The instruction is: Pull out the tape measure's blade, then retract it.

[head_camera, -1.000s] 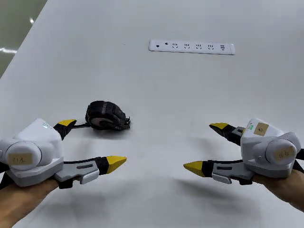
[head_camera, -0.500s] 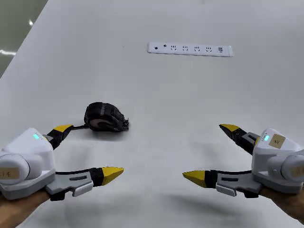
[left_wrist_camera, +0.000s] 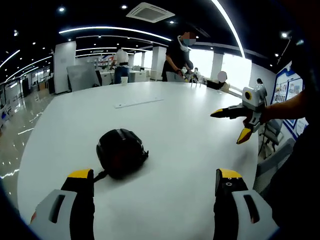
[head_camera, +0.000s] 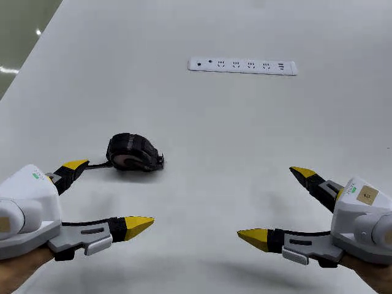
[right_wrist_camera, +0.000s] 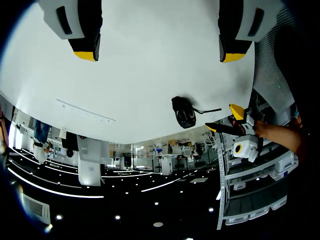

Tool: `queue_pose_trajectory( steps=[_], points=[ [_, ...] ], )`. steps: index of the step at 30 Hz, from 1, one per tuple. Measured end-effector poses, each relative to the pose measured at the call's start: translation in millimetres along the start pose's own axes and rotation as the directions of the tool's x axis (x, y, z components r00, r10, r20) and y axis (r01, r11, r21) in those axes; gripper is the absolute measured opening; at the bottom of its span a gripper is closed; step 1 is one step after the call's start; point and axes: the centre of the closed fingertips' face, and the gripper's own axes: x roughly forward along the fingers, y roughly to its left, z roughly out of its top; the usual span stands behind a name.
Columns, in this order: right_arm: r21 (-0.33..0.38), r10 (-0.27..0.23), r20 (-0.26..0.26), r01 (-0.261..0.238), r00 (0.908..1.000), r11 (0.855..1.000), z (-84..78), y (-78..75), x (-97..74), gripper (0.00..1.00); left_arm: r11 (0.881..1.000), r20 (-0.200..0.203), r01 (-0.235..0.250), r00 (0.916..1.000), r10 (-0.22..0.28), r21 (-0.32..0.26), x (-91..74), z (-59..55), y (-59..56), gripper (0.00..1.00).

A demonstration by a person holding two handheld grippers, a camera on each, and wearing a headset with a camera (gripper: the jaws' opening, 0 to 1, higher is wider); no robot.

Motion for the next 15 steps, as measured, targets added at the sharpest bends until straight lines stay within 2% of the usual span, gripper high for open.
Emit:
queue_pose_trajectory(
  steps=[5, 15],
  points=[
    [-0.002, -0.010, 0.006, 0.010, 0.9999, 1.000, 1.5, -1.9, -2.4, 0.99, 1.000, -0.003, -0.003, 1.0000, 0.003, 0.008, -1.4, -0.9, -2.3, 0.99],
    [-0.003, -0.024, 0.013, 0.024, 0.9996, 1.000, 4.4, -5.8, -4.5, 0.99, 1.000, -0.004, -0.014, 0.9999, 0.014, 0.017, -4.5, 1.7, 0.3, 0.99]
  ],
)
